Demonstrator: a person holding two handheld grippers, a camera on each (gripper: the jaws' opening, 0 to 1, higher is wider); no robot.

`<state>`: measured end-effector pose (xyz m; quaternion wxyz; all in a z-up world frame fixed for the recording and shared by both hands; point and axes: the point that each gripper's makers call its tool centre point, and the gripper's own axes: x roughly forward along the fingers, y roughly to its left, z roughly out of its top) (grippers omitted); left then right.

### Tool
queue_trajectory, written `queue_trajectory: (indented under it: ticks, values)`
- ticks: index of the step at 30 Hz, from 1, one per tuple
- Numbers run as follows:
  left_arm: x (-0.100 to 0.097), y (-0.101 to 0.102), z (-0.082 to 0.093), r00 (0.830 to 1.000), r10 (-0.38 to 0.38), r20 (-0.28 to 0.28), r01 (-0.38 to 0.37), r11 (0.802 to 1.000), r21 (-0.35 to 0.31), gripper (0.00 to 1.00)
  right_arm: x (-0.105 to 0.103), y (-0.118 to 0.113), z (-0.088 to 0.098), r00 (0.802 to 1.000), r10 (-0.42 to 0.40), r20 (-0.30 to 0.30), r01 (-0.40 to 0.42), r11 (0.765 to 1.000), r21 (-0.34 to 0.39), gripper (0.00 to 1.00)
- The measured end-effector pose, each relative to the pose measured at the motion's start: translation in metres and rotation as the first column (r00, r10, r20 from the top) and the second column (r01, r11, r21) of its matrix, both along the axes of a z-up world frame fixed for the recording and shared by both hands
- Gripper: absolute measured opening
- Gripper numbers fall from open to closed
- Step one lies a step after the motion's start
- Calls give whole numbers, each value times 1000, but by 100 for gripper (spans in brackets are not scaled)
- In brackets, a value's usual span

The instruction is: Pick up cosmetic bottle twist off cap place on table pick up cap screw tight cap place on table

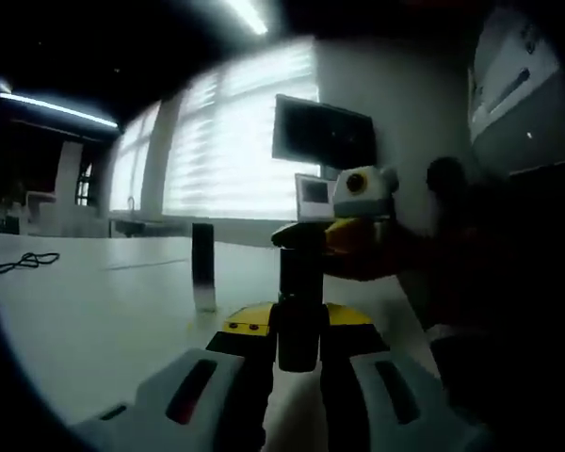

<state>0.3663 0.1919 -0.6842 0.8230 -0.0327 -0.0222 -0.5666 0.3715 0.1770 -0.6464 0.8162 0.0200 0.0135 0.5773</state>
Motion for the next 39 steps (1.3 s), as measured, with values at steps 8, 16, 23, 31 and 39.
queue_trajectory:
  ticks: [8,16,23,31,39]
  values:
    - [-11,-4,-2,998,-62,-9,62,998,9,8,-14,8,-6,986,164,-15,-164,985,-54,14]
    - [-28,-7,2,987,-157,-28,157,988,-11,8,-11,-35,-8,948,315,-46,-317,946,-73,12]
    - [-30,-8,0,985,-168,-28,168,986,-2,8,-10,-39,-11,936,349,-49,-352,931,-97,9]
    - [-25,-7,0,990,-141,-22,141,990,-1,8,-7,-34,-12,950,310,-41,-312,944,-104,9]
    - [-15,-6,-3,996,-86,-8,86,996,19,8,-3,-22,-15,970,243,-13,-243,963,-116,9]
